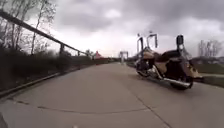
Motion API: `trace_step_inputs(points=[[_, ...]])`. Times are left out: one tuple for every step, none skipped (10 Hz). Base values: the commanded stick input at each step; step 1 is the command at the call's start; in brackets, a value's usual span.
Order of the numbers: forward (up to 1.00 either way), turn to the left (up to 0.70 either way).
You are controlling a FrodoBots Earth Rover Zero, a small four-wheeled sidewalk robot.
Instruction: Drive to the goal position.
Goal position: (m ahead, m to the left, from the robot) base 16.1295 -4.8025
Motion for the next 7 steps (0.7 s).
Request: trace_step_inputs(points=[[1.00, 0.00], [1.00, 0.00], [1.00, 0.00], [1.00, 0.00], [1.00, 0.02], [1.00, 0.10], [1.00, 0.32]])
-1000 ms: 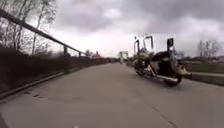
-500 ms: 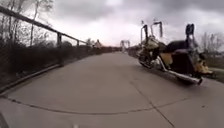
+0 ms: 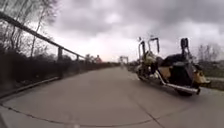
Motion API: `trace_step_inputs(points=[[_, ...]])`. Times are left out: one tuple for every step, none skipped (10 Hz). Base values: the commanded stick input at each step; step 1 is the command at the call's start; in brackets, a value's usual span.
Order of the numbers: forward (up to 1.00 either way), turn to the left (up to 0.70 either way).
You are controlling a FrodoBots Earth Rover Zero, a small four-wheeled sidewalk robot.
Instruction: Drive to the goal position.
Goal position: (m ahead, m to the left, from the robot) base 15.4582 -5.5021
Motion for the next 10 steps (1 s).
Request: trace_step_inputs(points=[[1.00, 0.25], [1.00, 0.03], [1.00, 0.00], [1.00, 0.00], [1.00, 0.00], [1.00, 0.00], [1.00, 0.00], [1.00, 0.00], [1.00, 0.00], [1.00, 0.00]])
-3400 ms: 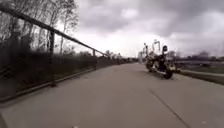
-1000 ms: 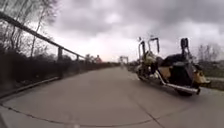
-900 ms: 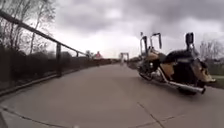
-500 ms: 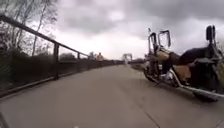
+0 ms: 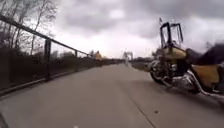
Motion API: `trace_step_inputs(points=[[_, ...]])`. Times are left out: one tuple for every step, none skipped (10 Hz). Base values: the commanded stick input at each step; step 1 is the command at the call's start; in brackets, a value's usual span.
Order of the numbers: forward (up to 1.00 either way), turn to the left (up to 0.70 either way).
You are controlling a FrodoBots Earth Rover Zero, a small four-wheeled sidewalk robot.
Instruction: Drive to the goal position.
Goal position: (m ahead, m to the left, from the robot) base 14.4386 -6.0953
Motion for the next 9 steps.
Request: trace_step_inputs(points=[[1.00, 0.00], [1.00, 0.00], [1.00, 0.00], [1.00, 0.00], [1.00, 0.00], [1.00, 0.00], [1.00, 0.00], [1.00, 0.00], [1.00, 0.00]])
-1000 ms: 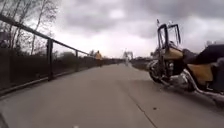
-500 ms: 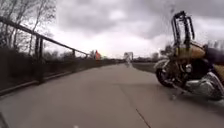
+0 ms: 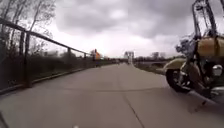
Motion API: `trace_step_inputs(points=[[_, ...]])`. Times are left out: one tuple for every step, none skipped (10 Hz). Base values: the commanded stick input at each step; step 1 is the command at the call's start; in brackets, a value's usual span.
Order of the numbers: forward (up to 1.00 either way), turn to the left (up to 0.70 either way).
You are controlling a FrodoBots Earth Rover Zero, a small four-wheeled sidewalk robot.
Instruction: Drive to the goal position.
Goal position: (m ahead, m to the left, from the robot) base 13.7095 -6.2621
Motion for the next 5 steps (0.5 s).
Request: trace_step_inputs(points=[[1.00, 0.00], [1.00, 0.00], [1.00, 0.00], [1.00, 0.00], [1.00, 0.00]])
